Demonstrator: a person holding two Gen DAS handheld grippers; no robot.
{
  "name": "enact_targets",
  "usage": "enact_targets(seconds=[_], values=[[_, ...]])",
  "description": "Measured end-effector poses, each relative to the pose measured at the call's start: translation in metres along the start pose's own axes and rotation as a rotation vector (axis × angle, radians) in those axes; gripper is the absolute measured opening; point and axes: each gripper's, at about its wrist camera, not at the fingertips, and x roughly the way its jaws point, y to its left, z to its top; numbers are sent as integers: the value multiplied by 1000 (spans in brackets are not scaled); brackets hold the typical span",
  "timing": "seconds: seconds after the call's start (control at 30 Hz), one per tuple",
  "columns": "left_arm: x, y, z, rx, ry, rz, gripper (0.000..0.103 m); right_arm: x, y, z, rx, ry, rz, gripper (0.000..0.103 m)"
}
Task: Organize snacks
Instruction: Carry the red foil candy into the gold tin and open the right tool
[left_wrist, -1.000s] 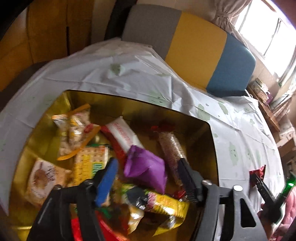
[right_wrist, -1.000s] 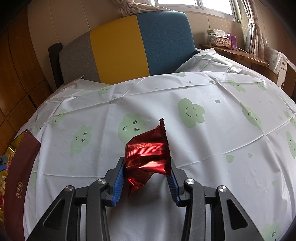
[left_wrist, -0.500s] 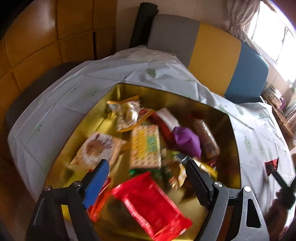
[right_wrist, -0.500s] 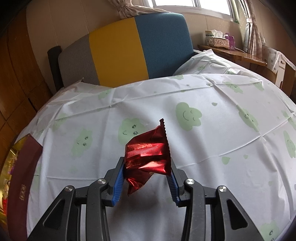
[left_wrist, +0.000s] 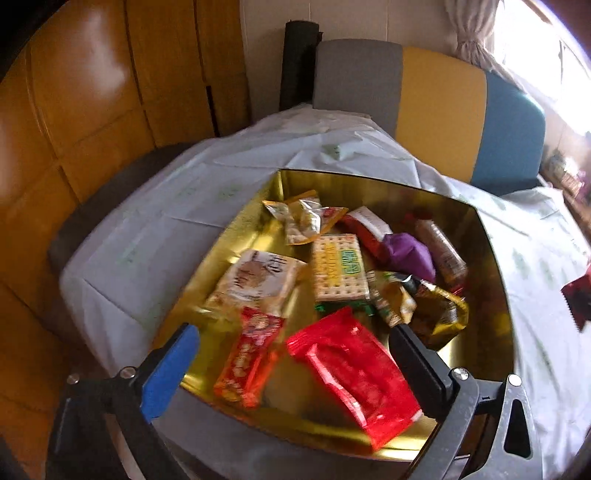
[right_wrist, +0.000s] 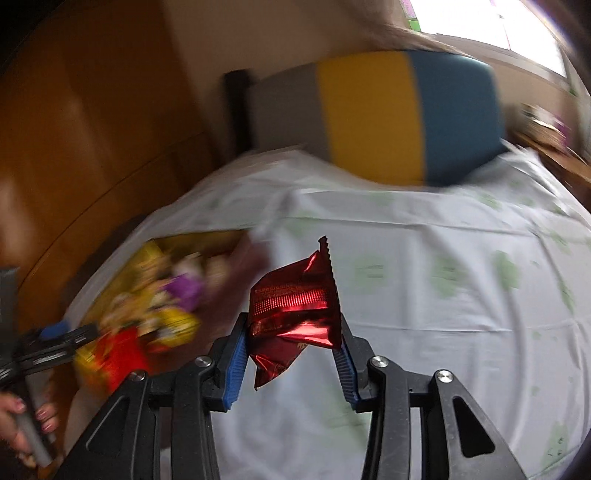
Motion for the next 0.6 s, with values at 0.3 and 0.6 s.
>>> enact_targets(seconds=[0.3, 0.6], values=[[-5, 10, -15, -8, 35, 19, 103, 16, 95, -20, -212, 75, 117, 44], [-8, 20, -25, -28, 52, -13, 103, 48, 125, -38, -277, 203, 114, 47]])
